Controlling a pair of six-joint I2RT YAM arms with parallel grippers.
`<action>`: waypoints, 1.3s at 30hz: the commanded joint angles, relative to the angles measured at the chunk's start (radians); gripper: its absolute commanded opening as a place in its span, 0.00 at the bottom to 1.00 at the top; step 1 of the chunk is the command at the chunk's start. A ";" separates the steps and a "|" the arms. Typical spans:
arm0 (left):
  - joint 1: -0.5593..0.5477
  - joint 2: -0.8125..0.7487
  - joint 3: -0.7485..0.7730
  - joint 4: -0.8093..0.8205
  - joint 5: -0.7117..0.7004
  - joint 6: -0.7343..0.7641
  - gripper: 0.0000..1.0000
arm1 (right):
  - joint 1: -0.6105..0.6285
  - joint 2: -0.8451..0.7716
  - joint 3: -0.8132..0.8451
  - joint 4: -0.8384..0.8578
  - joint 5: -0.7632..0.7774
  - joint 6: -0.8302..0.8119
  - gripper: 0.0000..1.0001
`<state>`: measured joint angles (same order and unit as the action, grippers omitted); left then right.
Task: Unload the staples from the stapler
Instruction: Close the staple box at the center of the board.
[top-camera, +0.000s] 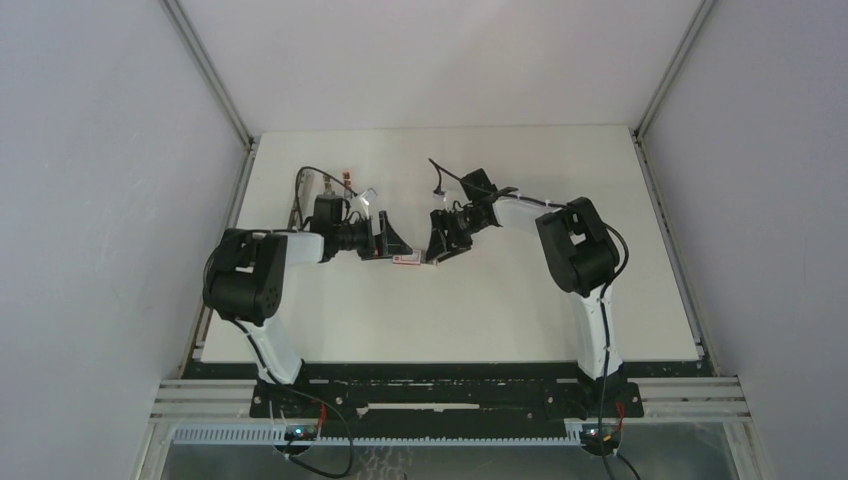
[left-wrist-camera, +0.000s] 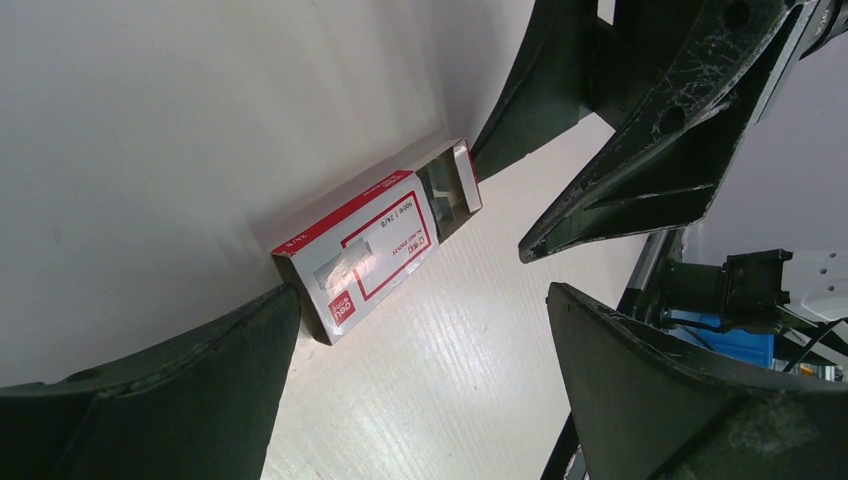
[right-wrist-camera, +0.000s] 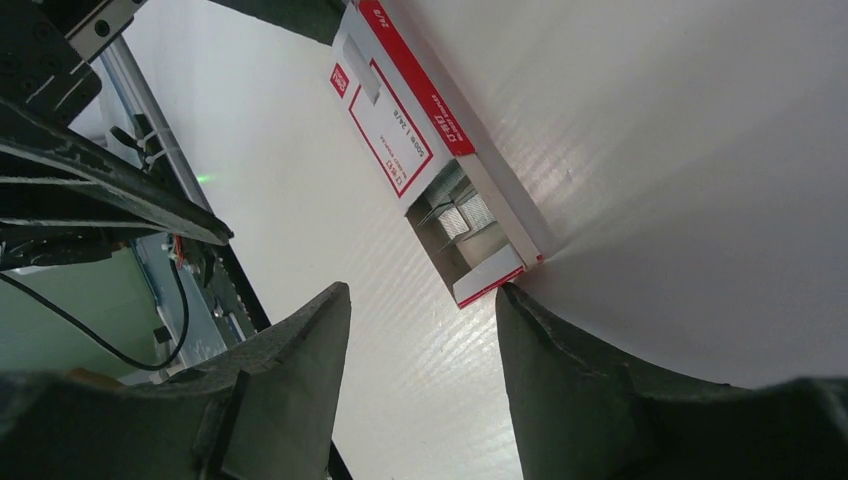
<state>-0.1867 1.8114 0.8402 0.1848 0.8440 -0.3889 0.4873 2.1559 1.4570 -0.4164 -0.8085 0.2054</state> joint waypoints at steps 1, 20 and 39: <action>-0.012 0.035 0.014 -0.045 -0.028 0.028 1.00 | 0.018 0.021 0.039 0.045 -0.009 0.029 0.56; -0.016 0.037 0.006 -0.013 0.005 0.000 1.00 | 0.033 0.071 0.062 0.138 -0.054 0.123 0.53; -0.022 0.041 -0.003 0.027 0.039 -0.031 1.00 | 0.025 0.086 0.066 0.179 -0.081 0.153 0.53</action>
<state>-0.1944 1.8263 0.8402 0.2165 0.8776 -0.4057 0.5125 2.2322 1.4971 -0.2783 -0.8928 0.3458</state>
